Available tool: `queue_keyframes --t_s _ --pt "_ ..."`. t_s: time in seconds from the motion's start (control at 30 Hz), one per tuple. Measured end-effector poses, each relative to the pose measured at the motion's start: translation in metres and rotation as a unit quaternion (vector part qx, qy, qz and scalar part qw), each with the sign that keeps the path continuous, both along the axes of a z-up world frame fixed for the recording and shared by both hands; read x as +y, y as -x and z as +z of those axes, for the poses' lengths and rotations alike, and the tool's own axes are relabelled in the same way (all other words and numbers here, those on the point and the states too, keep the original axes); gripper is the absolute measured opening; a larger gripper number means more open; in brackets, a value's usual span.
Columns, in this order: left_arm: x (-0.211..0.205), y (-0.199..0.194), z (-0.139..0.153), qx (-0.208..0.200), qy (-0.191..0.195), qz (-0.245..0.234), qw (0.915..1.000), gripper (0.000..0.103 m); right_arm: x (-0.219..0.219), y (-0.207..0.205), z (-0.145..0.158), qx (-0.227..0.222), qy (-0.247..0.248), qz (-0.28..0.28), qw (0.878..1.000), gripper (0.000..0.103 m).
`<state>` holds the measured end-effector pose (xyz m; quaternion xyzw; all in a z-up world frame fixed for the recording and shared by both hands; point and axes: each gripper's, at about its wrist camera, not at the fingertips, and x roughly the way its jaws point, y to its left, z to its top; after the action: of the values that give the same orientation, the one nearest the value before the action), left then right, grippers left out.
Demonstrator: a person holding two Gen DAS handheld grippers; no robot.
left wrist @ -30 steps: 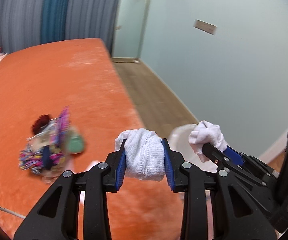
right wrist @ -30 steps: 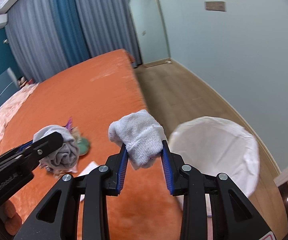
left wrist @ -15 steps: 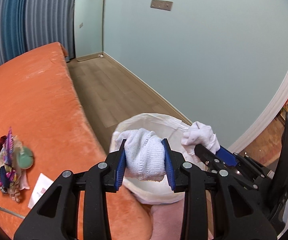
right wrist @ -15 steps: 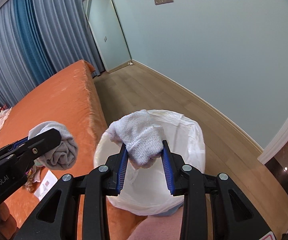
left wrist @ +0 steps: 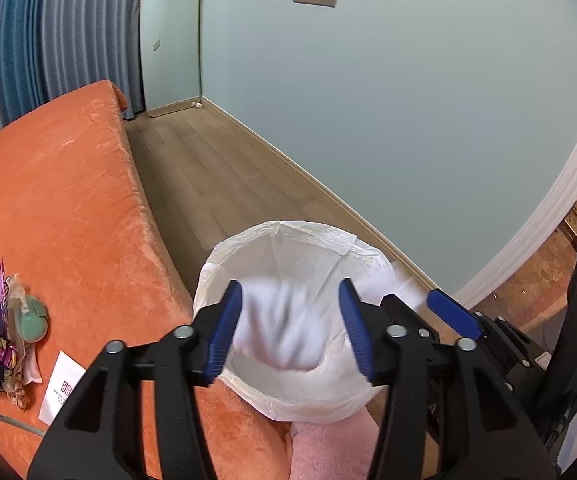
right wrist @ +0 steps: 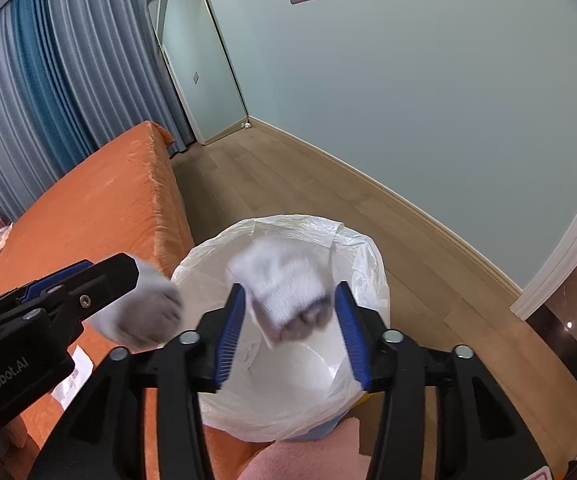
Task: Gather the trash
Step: 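Carry both socks over the wastebasket and open both tools to drop them, then grasp the colourful scarf with the left tool while the right tool grasps the white paper packet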
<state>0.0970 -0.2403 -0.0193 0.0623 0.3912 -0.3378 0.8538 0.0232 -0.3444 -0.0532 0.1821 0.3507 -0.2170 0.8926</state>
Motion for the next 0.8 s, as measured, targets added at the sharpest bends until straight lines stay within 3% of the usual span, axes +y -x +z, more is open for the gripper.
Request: queue_keyframes --t_s 0.13,0.47,0.67,0.8 --pt "0.004 -0.002 0.001 -0.004 -0.001 0.012 0.9999 0.057 0.003 -0.002 0.001 0.0 0.006 0.005 1.0 0.055" --pt "0.036 -0.005 0.012 -0.006 0.012 0.046 0.9988 0.058 0.023 -0.004 0.015 -0.002 0.021 0.027 0.999 0.063" --pt "0.073 -0.006 0.019 -0.011 0.017 0.086 0.9961 0.059 0.054 -0.012 0.027 -0.007 0.029 0.06 0.998 0.068" --pt "0.112 -0.006 0.023 -0.022 0.018 0.132 0.9909 0.067 0.084 -0.018 0.033 -0.008 0.036 0.094 0.995 0.073"
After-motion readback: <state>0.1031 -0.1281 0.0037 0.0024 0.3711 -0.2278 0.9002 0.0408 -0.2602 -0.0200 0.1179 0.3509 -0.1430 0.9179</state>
